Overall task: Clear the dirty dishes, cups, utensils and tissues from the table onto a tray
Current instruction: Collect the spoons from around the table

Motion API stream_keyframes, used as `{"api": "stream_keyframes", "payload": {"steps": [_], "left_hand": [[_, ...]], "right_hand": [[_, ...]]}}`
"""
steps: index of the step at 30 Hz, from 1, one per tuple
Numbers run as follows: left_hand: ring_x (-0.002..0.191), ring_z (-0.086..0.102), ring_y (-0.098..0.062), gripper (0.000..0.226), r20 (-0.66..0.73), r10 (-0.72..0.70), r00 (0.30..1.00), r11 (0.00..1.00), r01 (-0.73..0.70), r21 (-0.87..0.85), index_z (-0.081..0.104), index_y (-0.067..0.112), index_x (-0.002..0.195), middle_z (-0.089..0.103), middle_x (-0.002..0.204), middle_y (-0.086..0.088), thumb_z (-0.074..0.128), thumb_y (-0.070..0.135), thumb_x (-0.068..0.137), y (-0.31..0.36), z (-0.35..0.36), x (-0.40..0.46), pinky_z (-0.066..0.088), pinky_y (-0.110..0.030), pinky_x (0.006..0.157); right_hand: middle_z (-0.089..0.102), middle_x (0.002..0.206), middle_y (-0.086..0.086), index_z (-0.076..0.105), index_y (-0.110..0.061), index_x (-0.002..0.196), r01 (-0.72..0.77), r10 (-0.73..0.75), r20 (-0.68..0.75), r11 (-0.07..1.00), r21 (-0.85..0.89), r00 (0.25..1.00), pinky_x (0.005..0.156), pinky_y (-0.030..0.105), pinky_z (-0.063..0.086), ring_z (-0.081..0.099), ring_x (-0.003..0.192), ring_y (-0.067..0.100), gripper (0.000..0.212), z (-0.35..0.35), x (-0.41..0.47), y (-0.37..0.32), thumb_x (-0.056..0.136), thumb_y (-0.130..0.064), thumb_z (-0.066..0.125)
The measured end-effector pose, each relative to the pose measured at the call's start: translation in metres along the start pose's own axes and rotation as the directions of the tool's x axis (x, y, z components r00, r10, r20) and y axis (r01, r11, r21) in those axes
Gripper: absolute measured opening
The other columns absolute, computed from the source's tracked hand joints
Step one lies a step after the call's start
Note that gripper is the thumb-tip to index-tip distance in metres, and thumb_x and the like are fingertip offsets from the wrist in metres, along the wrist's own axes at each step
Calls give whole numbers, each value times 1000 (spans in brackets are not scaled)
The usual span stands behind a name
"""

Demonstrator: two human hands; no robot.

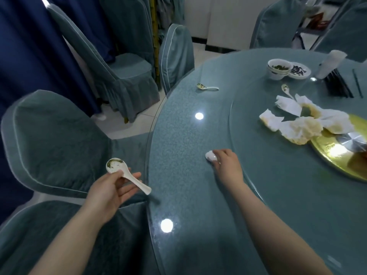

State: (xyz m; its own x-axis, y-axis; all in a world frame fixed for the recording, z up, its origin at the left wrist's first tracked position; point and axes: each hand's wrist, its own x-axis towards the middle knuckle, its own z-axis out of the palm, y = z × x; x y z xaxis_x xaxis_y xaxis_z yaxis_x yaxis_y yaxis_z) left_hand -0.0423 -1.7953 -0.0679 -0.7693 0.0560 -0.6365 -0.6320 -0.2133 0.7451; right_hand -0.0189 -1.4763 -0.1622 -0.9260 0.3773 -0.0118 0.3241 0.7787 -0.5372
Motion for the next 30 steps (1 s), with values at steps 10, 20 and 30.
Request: {"api": "stream_keyframes", "payload": {"steps": [10, 20, 30], "left_hand": [[82, 73, -26, 23, -22, 16, 1000, 998, -17, -53, 55, 8, 109, 74, 94, -14, 36, 18, 102, 1, -5, 5, 54, -31, 63], [82, 72, -27, 22, -3, 43, 999, 982, -43, -183, 55, 6, 109, 72, 98, -18, 37, 16, 102, 15, -34, -24, 53, -36, 68], [87, 72, -27, 36, 80, 146, 986, 943, -114, -314, 49, 2, 114, 73, 97, -19, 31, -8, 85, 32, -116, -91, 57, -34, 63]], "right_hand": [[55, 110, 5, 57, -17, 116, 76, -20, 202, 958, -275, 979, 88, 38, 45, 52, 107, 28, 25, 19, 7, 17, 95, -24, 45], [48, 91, 0, 68, -12, 114, 77, -74, -32, 990, 119, 997, 67, 16, 29, 46, 79, 13, 27, -1, -43, -93, 94, -10, 50], [58, 56, -14, 62, -24, 77, 93, -119, 18, 851, 516, 993, 48, 11, 39, 52, 50, -2, 12, -5, -131, -280, 74, -13, 67]]}}
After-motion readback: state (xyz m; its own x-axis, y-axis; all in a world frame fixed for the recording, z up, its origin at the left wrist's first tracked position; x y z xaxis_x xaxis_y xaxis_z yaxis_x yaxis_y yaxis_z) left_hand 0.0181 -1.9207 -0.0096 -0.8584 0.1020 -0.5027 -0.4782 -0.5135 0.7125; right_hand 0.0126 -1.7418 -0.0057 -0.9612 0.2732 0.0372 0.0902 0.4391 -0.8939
